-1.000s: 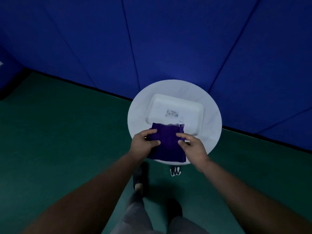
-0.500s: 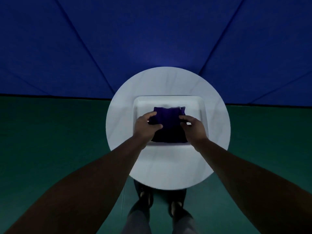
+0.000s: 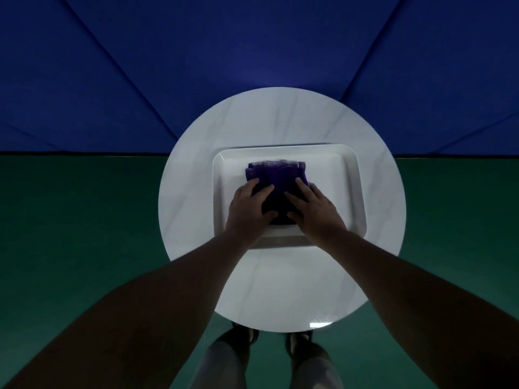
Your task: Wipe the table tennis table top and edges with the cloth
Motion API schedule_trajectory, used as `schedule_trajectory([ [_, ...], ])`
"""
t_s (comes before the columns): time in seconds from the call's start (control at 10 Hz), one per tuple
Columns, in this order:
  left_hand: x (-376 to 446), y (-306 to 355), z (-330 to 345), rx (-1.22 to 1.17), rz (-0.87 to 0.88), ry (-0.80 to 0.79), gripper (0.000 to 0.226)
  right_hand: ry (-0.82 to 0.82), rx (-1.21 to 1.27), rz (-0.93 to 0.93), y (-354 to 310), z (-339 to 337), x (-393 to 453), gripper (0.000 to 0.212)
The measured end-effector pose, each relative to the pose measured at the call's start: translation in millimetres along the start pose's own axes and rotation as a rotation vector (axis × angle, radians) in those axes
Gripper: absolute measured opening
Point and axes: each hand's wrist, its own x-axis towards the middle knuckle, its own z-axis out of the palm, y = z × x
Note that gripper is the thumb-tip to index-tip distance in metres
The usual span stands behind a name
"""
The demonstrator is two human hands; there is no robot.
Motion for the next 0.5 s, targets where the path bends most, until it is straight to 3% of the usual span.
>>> schedule_trajectory([
  [0.3,-4.4,6.6,-1.7,0.013,-0.106,-0.039,0.073,-0.124,0.039,0.047,0.9,-15.0,-6.9,0.059],
  [0.5,-19.8,36.4,-51.9,-0.031,-0.089,0.056,0.073,-0.129,0.02,0.0,-16.4,-76.0,-27.5,0.064],
])
